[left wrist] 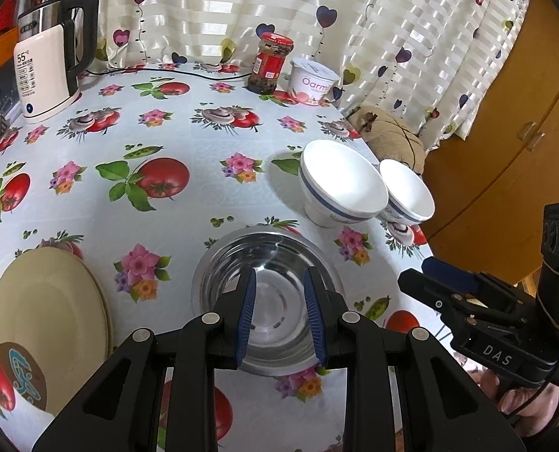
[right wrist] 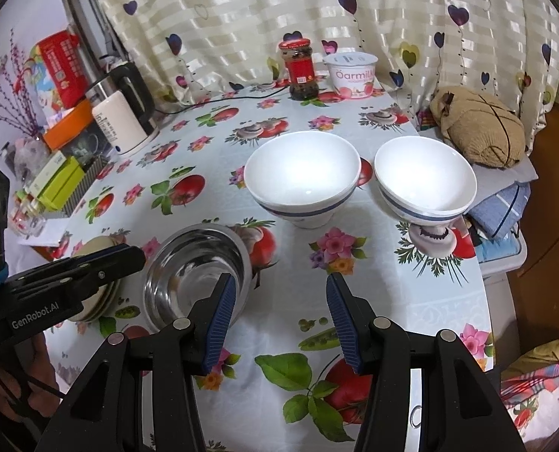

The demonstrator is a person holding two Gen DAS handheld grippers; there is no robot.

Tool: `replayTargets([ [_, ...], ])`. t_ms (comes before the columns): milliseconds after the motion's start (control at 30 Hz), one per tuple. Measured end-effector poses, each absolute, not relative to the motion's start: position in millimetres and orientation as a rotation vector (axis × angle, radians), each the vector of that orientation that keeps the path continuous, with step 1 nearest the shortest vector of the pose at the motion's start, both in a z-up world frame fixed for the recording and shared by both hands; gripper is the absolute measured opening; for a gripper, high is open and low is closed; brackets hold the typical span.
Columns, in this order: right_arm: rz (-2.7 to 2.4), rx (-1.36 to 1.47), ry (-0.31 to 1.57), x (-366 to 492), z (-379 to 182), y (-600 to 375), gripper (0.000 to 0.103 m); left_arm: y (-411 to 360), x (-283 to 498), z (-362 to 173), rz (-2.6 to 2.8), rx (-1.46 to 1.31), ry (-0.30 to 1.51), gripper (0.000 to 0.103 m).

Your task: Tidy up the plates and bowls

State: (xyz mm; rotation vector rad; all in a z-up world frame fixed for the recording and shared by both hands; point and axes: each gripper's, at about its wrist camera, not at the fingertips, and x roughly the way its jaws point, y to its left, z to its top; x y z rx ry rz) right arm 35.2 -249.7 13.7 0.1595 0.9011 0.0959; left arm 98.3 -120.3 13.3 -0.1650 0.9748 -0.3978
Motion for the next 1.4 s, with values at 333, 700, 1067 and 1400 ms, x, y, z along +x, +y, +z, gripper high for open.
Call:
replayTargets([
  [333,0.089,0.172,0.912,44,8,-257,0.05,-130,109,11,-0.41,-0.151,0.981,0.028],
  [700,0.085,0.177,0.922,54,3,-261,0.05,-136,126,9,-0.42,-0.154,1.0,0.028],
  [1067,0.079,0.216,0.92,72,1,-273,0.049,-151,147,7,-0.471,-0.183,1.015,0.028],
  [1400,0.056,0.271,0.897,87,5,-291,0.034,-164,174,8,-0.495,-0.216,1.017,0.028],
])
